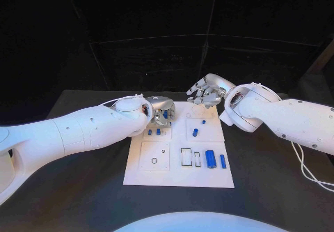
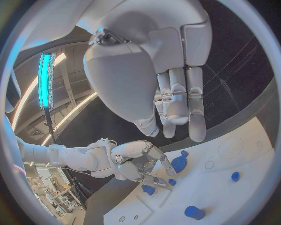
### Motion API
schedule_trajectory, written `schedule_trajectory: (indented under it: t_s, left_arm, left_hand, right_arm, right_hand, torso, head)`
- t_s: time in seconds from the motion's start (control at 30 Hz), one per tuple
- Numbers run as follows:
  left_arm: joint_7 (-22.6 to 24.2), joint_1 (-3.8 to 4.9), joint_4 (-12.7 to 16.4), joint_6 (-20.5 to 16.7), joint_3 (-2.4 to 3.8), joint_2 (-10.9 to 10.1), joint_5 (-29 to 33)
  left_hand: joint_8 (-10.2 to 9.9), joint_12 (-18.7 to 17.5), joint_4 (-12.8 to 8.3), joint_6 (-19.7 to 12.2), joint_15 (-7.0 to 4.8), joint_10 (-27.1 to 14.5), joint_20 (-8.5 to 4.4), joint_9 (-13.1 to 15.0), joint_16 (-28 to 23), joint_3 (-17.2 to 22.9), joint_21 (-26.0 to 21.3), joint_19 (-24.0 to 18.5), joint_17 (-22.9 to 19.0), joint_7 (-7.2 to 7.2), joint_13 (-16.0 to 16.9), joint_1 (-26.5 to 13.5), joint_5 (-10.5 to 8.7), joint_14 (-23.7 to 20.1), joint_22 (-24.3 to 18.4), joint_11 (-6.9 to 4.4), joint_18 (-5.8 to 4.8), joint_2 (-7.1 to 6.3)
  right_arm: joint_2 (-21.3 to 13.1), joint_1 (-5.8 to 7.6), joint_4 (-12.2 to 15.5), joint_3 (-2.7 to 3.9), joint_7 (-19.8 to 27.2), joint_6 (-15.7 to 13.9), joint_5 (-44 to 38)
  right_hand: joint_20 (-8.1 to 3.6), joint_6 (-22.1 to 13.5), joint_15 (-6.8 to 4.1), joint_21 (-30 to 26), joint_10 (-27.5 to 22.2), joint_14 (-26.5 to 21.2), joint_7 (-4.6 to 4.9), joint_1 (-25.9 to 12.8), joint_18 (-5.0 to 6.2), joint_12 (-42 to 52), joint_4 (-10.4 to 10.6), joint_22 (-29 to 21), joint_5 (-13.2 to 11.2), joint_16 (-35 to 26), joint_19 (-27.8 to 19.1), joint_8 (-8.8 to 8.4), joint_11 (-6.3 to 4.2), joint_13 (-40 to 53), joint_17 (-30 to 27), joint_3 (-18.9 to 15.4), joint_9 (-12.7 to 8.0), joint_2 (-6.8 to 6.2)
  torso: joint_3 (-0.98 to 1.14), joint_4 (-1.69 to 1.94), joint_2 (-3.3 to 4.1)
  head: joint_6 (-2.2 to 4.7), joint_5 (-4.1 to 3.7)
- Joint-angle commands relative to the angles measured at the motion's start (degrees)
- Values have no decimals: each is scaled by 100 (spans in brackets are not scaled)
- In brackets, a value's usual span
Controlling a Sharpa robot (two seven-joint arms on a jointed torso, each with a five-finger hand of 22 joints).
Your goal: Assemble the parts on the task board
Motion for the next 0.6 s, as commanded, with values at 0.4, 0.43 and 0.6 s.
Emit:
schedule_trajectory:
  t_s: [0.4,0.43,0.6]
  left_arm:
    - [-263,9,-215,458,-17,199,-100]
    - [-266,9,-229,470,-17,209,-100]
    - [-280,7,-311,553,-19,265,-100]
  left_hand:
    - [-137,-156,3,25,-13,56,-16,2,-121,14,-38,55,-222,-3,-12,-93,8,68,-61,0,-93,-26]
    - [-142,-164,3,27,-13,55,-17,2,-122,15,-39,56,-225,-3,-12,-94,8,68,-61,0,-93,-24]
    - [-168,-209,1,66,-18,90,-18,9,-127,39,-51,61,-244,-11,-8,-87,10,73,-69,-6,-93,13]
  right_arm:
    - [27,11,0,3,31,6,2]
    - [28,11,-1,3,31,5,2]
    - [37,11,-5,3,34,5,2]
  right_hand:
    - [4,51,13,-27,-26,-2,4,-52,95,-30,19,-9,20,-5,-29,2,14,-5,5,14,-5,-4]
    - [4,51,13,-27,-26,-2,4,-52,95,-30,19,-9,20,-5,-29,2,14,-5,5,14,-5,-4]
    - [4,51,13,-27,-26,-2,4,-52,95,-30,19,-9,20,-5,-29,2,14,-5,5,14,-5,-4]
  torso:
    - [-4,-6,-2]
    - [-3,1,-2]
    - [0,1,-4]
  head:
    - [-16,-7]
    - [-17,-11]
    - [-23,-18]
